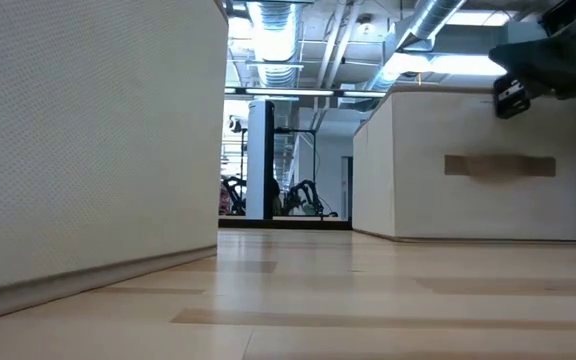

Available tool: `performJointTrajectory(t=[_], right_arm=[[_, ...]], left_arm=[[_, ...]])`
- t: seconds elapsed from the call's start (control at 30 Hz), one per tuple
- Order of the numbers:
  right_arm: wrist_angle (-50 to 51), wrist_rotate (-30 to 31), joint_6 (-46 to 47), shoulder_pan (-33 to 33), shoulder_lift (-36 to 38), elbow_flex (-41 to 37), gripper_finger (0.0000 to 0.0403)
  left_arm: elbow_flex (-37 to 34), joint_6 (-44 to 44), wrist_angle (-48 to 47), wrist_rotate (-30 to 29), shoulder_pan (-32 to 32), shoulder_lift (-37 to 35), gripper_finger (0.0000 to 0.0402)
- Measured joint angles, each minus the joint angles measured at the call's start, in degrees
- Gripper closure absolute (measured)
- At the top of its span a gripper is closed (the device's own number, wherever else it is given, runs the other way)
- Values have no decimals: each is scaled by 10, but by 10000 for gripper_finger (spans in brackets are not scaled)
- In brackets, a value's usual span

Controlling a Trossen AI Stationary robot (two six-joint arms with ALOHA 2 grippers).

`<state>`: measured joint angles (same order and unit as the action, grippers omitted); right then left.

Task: Sort clothes
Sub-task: Return to Home Position

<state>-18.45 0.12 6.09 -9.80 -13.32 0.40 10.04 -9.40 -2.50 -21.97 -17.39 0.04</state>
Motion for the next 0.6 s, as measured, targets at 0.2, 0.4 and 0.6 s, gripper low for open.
performJointTrajectory(t=[0.2, 0.4, 0.6], right_arm=[[62, 2, -11, -3, 62, 0, 403], [124, 3, -24, -3, 114, 0, 403], [162, 14, -42, -2, 132, -1, 403]], left_arm=[[-17, 18, 12, 0, 4, 1, 401], [-18, 15, 3, 7, 5, 1, 401], [-37, 0, 2, 7, 5, 1, 401]])
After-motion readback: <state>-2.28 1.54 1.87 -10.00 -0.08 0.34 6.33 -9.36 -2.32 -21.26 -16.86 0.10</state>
